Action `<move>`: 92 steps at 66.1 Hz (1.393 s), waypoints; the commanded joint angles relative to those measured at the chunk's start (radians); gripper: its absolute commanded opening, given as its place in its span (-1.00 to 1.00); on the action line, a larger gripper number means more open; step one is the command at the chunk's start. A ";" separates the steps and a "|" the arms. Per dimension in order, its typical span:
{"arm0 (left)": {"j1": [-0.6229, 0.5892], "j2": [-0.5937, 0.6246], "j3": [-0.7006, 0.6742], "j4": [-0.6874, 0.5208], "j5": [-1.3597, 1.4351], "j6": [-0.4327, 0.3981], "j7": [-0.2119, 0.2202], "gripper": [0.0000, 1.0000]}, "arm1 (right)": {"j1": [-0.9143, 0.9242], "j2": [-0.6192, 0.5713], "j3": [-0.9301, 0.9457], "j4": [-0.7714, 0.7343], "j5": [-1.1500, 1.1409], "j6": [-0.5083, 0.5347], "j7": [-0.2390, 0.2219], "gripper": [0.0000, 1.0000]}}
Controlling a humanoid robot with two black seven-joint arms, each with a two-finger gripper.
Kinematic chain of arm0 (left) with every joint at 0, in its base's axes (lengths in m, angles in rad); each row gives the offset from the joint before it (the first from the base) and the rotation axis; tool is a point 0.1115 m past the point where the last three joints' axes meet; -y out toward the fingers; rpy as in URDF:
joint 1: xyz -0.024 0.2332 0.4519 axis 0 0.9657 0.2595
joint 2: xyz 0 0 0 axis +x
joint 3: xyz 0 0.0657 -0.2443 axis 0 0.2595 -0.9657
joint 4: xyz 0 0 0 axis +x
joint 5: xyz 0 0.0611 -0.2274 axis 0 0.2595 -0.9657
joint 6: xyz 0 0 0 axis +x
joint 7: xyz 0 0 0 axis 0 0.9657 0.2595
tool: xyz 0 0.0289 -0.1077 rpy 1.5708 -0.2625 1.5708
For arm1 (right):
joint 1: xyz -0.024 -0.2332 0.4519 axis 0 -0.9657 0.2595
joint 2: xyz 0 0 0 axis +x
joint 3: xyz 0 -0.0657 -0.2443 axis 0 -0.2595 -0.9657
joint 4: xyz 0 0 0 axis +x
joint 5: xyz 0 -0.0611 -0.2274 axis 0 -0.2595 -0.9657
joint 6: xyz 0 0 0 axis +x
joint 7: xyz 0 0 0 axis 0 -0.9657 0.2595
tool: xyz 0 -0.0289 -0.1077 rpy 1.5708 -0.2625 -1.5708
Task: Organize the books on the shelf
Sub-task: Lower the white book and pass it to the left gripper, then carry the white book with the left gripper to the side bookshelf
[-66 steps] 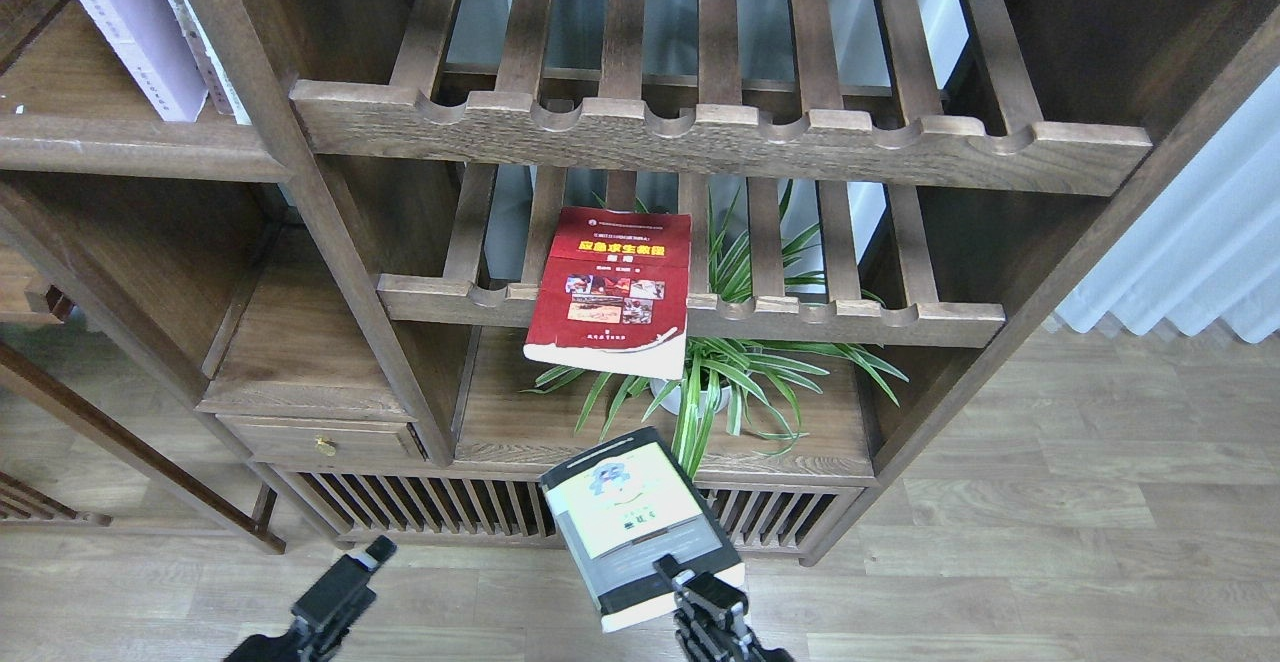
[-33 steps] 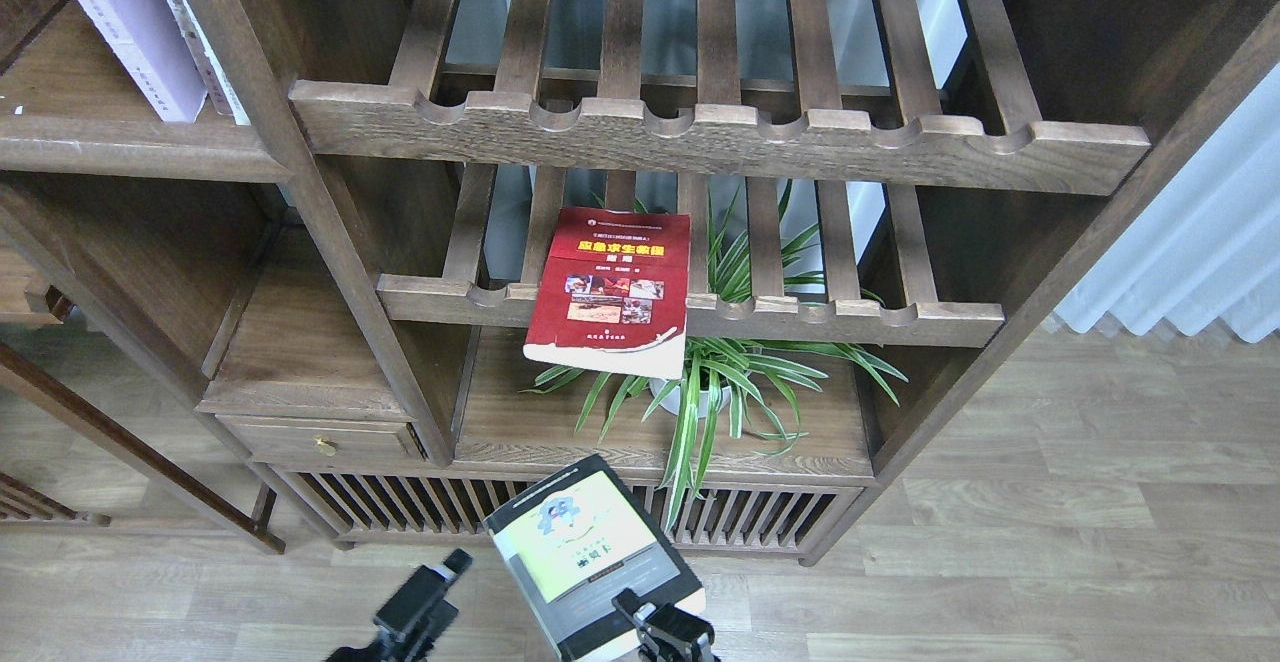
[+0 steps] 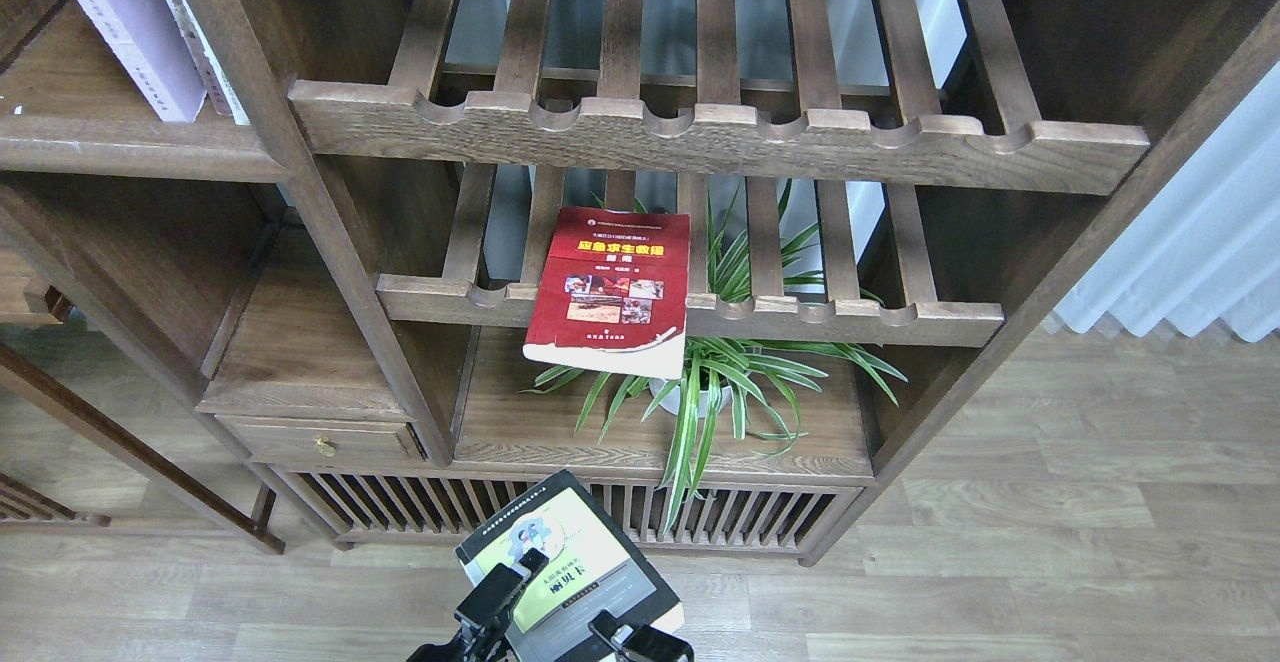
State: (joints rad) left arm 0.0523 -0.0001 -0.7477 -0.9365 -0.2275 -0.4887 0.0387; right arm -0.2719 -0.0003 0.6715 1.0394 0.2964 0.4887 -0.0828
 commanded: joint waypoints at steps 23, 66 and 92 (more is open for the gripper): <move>-0.002 0.000 0.002 -0.001 -0.004 0.000 -0.002 -0.57 | -0.004 0.000 0.003 -0.005 -0.002 0.000 0.001 -0.88; -0.009 0.051 0.024 -0.016 -0.023 0.000 0.009 -1.00 | -0.004 0.000 0.007 -0.002 -0.003 0.000 0.001 -0.56; -0.008 0.192 -0.078 -0.102 -0.021 0.000 0.026 -1.00 | -0.009 0.000 0.008 0.004 -0.079 0.000 0.005 0.98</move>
State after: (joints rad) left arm 0.0433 0.1349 -0.7774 -0.9907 -0.2496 -0.4887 0.0575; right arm -0.2792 0.0000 0.6778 1.0433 0.2201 0.4887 -0.0785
